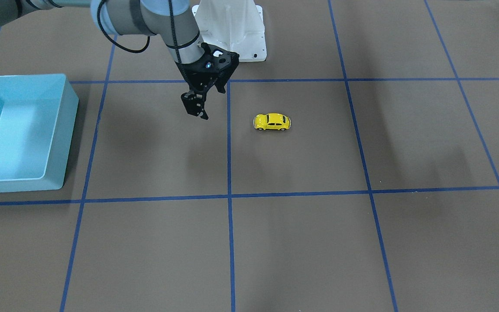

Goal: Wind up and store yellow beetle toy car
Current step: 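Move the right gripper over the yellow car, then close the right gripper on the yellow car and lift it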

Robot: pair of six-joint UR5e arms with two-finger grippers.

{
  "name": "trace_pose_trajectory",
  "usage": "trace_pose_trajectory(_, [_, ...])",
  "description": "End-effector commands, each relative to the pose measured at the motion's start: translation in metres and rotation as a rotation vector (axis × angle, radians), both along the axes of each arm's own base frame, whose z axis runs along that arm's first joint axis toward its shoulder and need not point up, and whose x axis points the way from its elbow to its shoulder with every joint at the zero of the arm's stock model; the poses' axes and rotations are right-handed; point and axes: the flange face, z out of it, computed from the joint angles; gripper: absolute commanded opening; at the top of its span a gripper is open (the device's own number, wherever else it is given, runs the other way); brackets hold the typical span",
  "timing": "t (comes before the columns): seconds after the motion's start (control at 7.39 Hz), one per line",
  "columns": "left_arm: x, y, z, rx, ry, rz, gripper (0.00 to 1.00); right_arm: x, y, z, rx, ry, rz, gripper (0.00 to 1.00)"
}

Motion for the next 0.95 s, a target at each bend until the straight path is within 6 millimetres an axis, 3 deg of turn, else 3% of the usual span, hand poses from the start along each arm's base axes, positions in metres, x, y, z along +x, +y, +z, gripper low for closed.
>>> trace_pose_trajectory(0.0, [0.000, -0.006, -0.005, 0.014, 0.001, 0.001, 1.00, -0.042, 0.029, -0.015, 0.050, 0.037, -0.044, 0.99])
trace_pose_trajectory(0.14, [0.001, -0.011, -0.009, 0.019, 0.002, 0.000, 1.00, -0.044, 0.026, -0.032, 0.136, 0.032, -0.075, 0.99])
trace_pose_trajectory(0.27, [0.001, -0.012, -0.010, 0.025, 0.003, 0.000, 1.00, -0.049, 0.025, -0.037, 0.148, 0.033, -0.085, 0.99])
trace_pose_trajectory(0.54, [0.001, -0.011, -0.008, 0.017, 0.004, 0.002, 1.00, -0.115, 0.000, -0.076, 0.153, 0.080, -0.089, 0.99])
trace_pose_trajectory(0.68, [0.001, -0.013, -0.008, 0.017, 0.004, 0.002, 1.00, -0.149, 0.000, -0.076, 0.183, 0.086, -0.067, 0.99])
trace_pose_trajectory(0.81, [0.002, -0.013, -0.003, 0.015, 0.001, 0.004, 1.00, -0.172, -0.002, -0.044, 0.214, 0.042, -0.061, 0.99])
